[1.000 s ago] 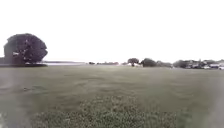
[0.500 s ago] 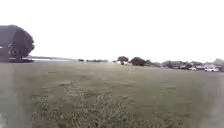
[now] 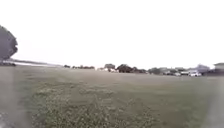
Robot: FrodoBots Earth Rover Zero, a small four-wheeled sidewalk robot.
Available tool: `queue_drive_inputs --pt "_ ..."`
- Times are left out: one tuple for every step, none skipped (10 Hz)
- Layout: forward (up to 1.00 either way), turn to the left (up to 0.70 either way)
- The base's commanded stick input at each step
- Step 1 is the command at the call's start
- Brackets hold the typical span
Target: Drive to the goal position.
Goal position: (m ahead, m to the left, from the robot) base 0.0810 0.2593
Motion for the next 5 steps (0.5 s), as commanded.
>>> queue_drive_inputs --pt "0.85 -0.34" --pt "0.85 -0.34" --pt "0.85 -0.34" --pt "0.85 0.0" --pt "0.85 0.0"
